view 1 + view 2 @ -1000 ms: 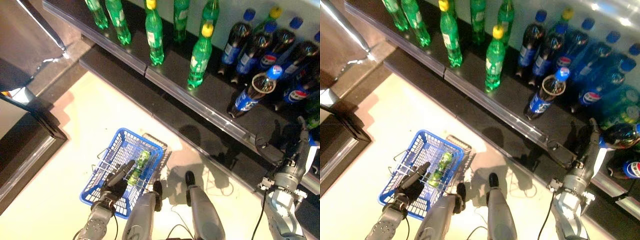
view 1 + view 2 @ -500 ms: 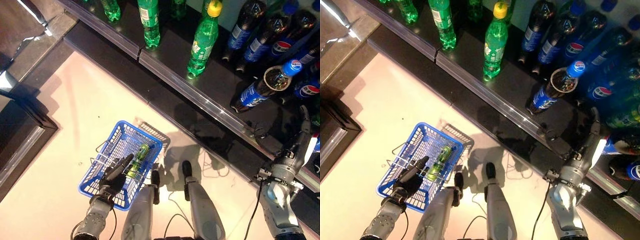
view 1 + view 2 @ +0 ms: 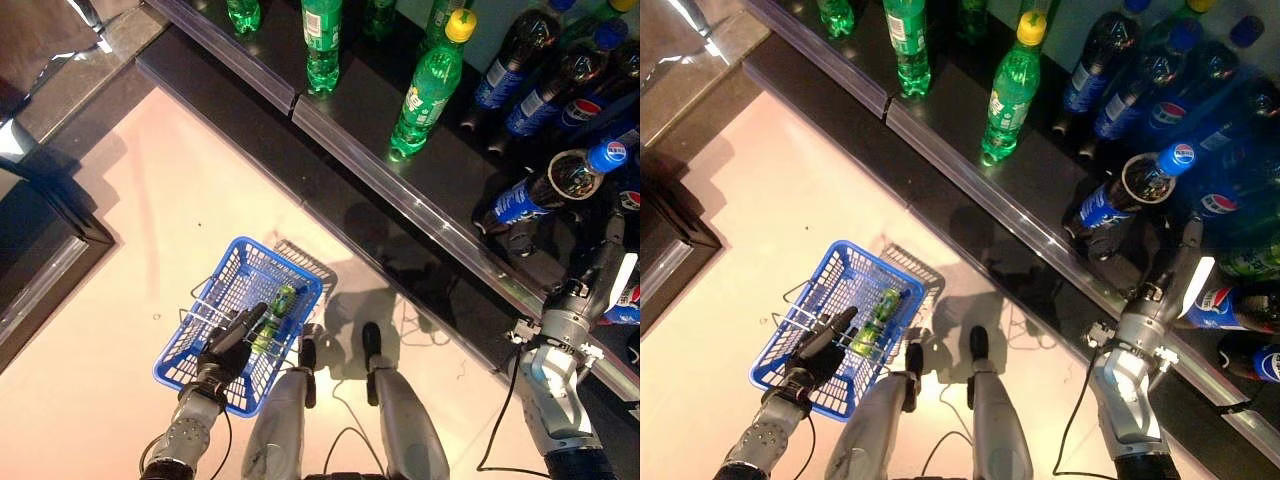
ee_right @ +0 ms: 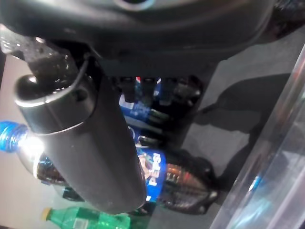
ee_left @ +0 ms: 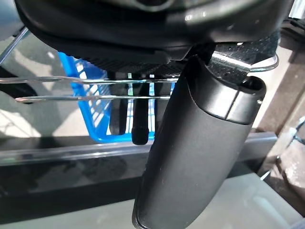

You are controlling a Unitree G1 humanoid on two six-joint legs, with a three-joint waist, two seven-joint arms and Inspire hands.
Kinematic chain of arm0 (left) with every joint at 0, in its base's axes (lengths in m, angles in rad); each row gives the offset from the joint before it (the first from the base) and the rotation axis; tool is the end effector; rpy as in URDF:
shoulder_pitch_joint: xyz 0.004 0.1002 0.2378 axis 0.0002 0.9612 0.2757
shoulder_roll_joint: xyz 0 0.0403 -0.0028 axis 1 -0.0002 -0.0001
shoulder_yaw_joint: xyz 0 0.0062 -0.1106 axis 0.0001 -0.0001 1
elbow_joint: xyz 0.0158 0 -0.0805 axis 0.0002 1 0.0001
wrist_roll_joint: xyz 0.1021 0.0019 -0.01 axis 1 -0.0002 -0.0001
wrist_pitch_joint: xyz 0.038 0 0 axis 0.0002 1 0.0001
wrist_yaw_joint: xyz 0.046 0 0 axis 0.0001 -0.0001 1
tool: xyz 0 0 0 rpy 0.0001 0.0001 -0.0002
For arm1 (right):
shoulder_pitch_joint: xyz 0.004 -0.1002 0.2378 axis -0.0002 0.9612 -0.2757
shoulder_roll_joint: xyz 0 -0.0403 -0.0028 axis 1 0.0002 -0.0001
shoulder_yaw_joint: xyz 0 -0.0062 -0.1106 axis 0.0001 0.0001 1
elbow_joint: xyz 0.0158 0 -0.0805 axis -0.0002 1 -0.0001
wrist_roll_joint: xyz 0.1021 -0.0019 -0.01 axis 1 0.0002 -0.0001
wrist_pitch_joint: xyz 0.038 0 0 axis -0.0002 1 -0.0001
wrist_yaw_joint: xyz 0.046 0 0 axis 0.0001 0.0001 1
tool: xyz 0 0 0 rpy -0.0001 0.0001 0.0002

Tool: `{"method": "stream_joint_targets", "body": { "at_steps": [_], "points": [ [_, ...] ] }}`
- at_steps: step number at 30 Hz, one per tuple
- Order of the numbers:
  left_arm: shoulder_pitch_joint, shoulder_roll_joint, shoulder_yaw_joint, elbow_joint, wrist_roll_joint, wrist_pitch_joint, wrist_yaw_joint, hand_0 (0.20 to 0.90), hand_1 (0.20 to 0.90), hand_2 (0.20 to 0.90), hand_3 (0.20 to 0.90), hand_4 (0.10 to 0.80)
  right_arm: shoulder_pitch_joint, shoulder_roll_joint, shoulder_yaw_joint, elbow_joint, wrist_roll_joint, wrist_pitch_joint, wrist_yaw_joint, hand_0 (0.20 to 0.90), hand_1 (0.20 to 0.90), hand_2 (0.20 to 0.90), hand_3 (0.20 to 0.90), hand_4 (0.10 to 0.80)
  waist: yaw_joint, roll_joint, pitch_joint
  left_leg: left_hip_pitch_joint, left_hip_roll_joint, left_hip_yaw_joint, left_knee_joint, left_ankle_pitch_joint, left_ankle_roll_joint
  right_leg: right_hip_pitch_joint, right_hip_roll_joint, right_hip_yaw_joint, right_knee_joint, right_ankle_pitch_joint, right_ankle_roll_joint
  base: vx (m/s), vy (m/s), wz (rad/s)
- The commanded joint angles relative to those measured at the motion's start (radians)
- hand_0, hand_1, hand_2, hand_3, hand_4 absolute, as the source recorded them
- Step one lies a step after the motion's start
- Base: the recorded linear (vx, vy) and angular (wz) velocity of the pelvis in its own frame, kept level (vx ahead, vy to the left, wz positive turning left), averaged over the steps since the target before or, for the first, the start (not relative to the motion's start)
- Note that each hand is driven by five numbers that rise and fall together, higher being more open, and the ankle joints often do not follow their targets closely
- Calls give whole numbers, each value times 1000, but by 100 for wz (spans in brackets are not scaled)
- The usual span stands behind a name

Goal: Pick up the drink and place into the basket.

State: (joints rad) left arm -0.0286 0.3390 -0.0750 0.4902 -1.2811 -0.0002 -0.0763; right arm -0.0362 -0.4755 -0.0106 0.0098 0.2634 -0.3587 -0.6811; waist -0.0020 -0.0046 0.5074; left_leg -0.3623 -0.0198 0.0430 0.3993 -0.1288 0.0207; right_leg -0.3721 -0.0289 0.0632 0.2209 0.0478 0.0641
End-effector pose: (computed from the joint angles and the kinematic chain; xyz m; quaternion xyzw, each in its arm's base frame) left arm 0.1875 0.2300 -0.0329 -0.4397 0.1666 0.1078 0.8759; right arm 0.2099 -0.2370 0.0821 -0.0344 -0.2162 -0.3113 0.9247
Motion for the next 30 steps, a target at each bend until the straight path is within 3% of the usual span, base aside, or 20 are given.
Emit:
{"method": "stream_joint_targets", "body": {
  "at_steps": [1,11,30],
  "points": [
    [-52,115,57,-144,-5,-92,-58,300,300,300,200,100,-80,-69,-8,-93,5,-73,-26,900,900,900,900,800,11,-18,-38,-23,-41,-90,-27,26,-13,72,41,-21,8,-70,52,-28,-14,4],
    [-137,126,42,-133,-20,-120,-35,300,300,300,200,100,-201,-64,5,-48,41,-89,-21,900,900,900,900,800,11,-20,13,-55,-37,-102,-18,28,-15,41,35,-34,27,-68,47,-48,-8,3],
    [-254,122,30,-53,-57,-141,-44,300,300,300,200,100,-421,-100,-6,103,117,-113,-44,900,900,900,900,800,3,-2,13,-153,-32,-94,7,35,-11,-59,20,-47,62,-70,30,-27,10,1]
  ]
}}
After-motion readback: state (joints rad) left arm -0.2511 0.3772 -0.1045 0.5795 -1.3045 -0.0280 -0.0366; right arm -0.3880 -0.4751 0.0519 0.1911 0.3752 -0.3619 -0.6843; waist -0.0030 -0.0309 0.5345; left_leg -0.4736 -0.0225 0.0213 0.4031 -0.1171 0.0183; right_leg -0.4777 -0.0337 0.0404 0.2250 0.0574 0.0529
